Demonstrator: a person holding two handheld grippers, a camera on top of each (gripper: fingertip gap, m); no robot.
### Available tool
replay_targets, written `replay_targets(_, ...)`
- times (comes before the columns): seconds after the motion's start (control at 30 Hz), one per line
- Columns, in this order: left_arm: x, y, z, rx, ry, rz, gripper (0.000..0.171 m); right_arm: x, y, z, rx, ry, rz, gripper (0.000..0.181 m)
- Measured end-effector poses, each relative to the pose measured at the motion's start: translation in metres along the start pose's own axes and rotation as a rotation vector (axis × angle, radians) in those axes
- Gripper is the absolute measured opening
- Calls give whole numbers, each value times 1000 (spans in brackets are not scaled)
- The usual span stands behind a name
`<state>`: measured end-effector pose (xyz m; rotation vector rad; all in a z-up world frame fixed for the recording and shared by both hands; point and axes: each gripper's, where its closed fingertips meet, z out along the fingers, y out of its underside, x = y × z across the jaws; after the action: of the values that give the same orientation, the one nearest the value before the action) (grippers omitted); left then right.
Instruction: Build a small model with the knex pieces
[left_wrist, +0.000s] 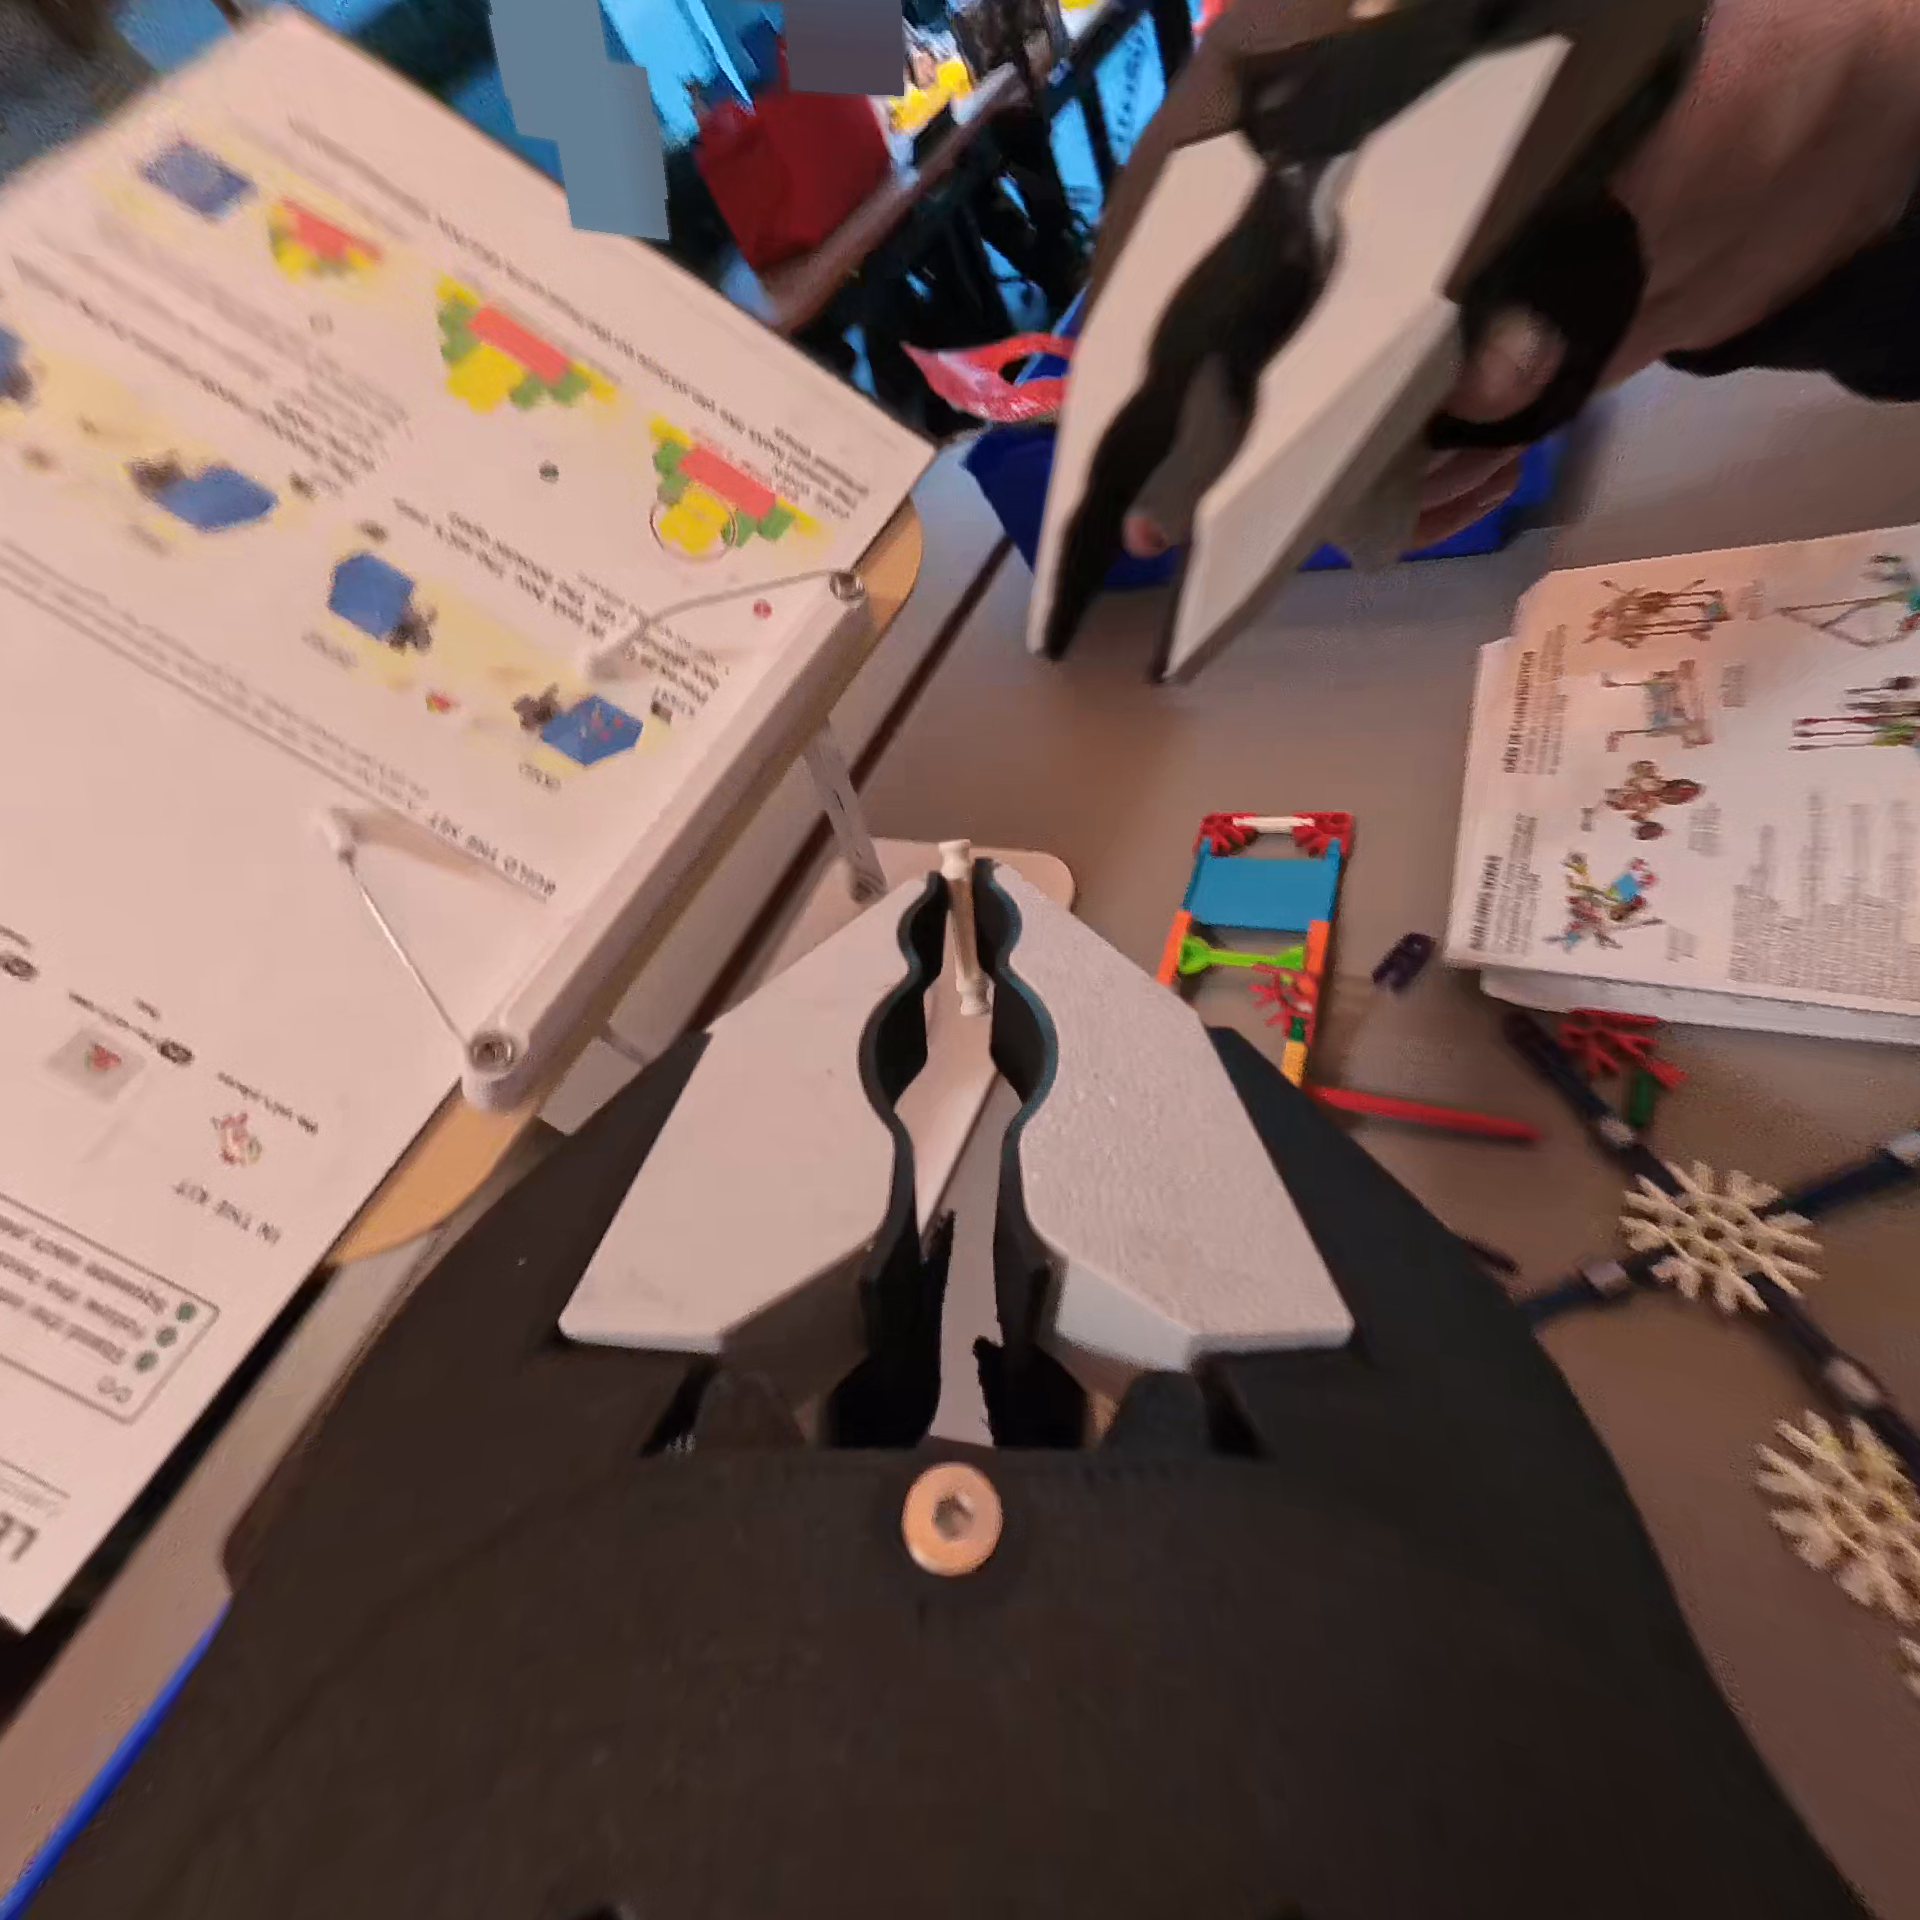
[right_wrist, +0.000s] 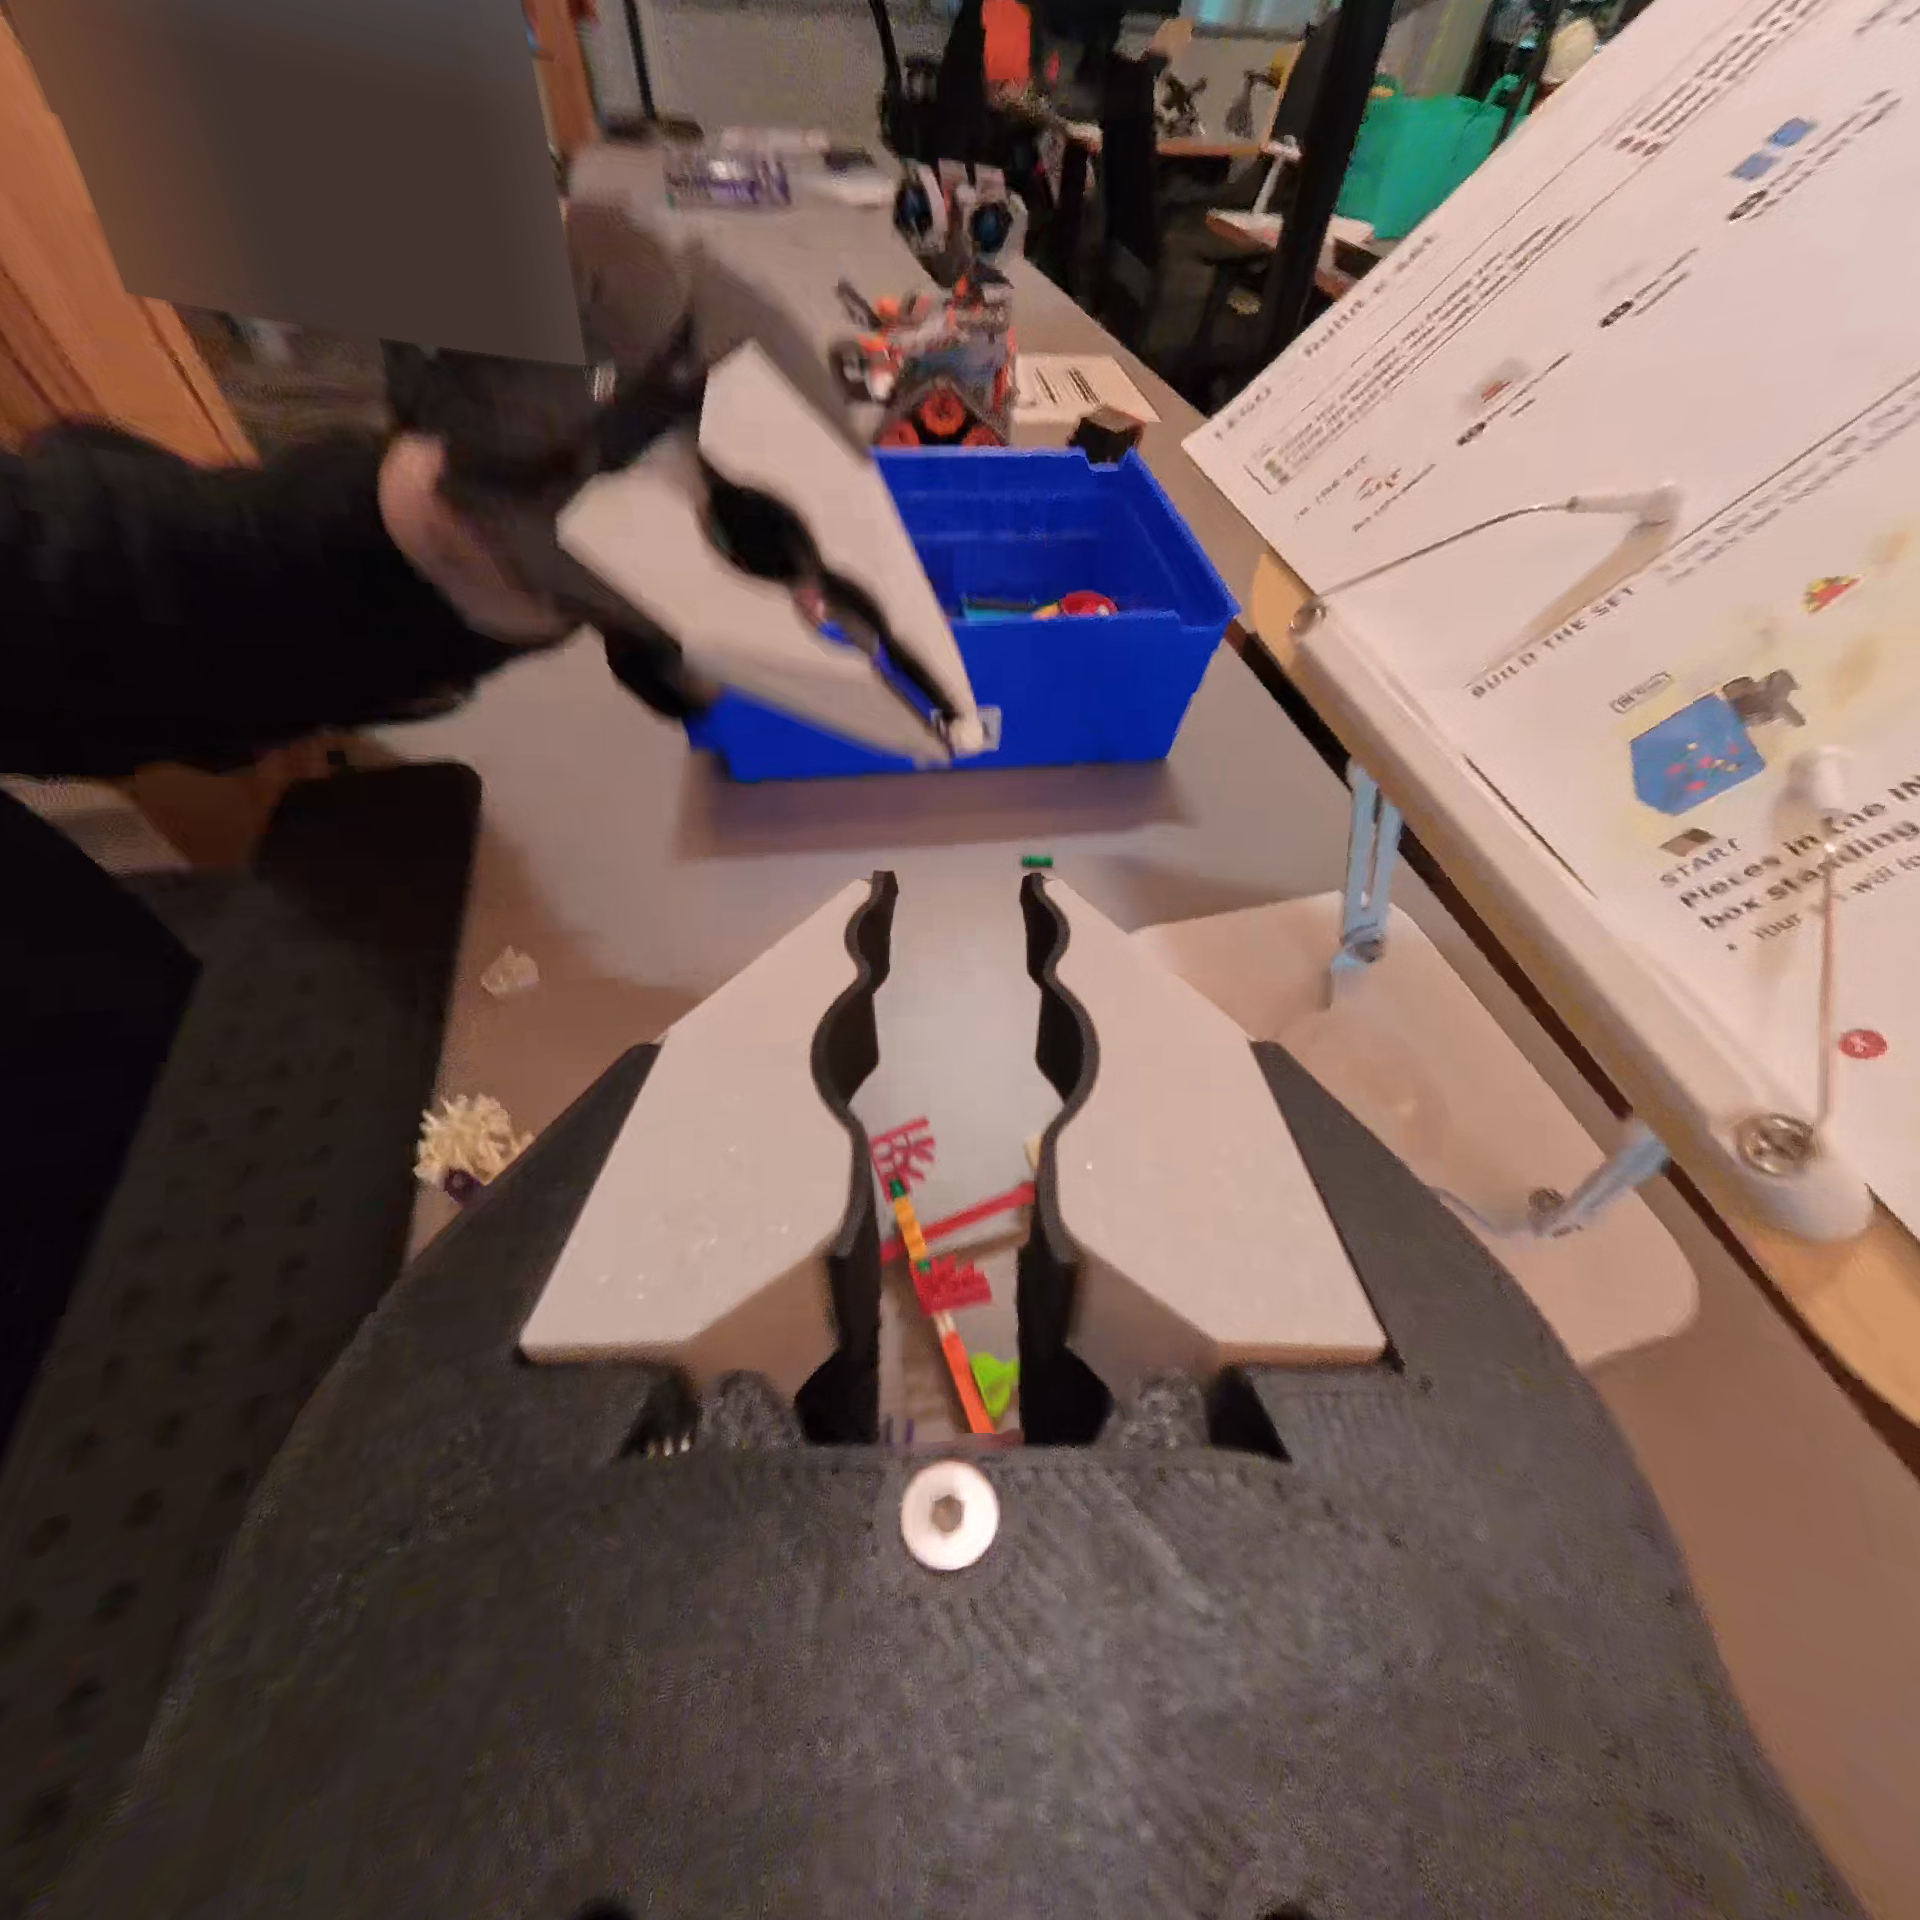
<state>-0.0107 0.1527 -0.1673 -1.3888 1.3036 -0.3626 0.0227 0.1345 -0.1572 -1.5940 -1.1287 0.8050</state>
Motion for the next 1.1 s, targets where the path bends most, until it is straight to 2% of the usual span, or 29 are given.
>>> replay_targets(0.13,21,0,18,43,-96,139,3,8,6,12,23,-50,78,28)
replay_targets(0.23,30,6,28,53,-157,259,3,8,20,22,14,-80,110,29)
replay_targets(0.33,33,12,37,56,-199,315,2,12,31,26,-4,-93,139,28)
replay_targets(0.4,34,17,42,60,-198,319,3,11,37,27,-19,-115,147,24)
replay_targets(0.5,35,22,47,67,-195,309,3,5,41,30,-20,-165,169,29)
replay_targets(0.8,32,29,50,97,-239,347,3,6,45,37,27,-203,229,23)
replay_targets(0.97,33,32,53,117,-245,350,3,8,47,37,29,-196,197,20)
replay_targets(1.1,33,34,54,116,-265,386,3,12,44,35,58,-194,221,12)
